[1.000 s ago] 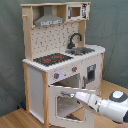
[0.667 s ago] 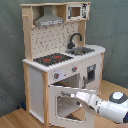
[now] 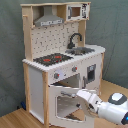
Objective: Play with the kitchen
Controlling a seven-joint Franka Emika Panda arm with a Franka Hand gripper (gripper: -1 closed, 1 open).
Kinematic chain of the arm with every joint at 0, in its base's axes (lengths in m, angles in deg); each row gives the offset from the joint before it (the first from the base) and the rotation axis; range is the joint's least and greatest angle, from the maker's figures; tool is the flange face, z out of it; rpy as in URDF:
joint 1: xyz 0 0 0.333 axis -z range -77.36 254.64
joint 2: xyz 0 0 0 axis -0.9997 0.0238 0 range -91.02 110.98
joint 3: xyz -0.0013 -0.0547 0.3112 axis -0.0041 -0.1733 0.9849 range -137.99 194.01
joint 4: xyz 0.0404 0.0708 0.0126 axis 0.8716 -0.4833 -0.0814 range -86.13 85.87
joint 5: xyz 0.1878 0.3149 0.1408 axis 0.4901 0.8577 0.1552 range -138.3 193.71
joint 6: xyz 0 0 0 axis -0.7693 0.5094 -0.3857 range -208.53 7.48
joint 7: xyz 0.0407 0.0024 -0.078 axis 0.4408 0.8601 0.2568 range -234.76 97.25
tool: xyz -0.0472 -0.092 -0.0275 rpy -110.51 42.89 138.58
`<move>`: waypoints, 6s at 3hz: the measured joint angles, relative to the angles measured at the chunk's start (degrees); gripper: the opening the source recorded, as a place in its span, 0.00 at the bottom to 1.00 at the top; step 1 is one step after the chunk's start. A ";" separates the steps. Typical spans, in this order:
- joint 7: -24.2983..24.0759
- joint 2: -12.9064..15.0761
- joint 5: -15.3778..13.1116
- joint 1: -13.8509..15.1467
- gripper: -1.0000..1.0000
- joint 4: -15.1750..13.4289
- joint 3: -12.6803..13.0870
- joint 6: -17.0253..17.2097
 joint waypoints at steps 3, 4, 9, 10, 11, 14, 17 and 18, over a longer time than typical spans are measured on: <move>-18.26 0.01 0.00 0.01 1.00 -0.20 3.95 6.86; -22.92 0.32 0.00 0.01 1.00 -1.04 4.01 10.23; -31.09 1.49 -4.22 10.60 1.00 -12.69 6.43 7.74; -29.92 1.49 -6.35 13.99 1.00 -12.53 5.70 3.71; -25.66 1.48 -6.65 17.60 1.00 -12.49 5.33 1.52; -17.84 1.79 -6.71 9.11 1.00 -12.38 -1.37 7.33; -1.69 1.74 -11.57 5.12 1.00 -12.39 -6.30 8.97; 4.88 1.75 -14.41 5.71 1.00 -12.40 -7.88 8.01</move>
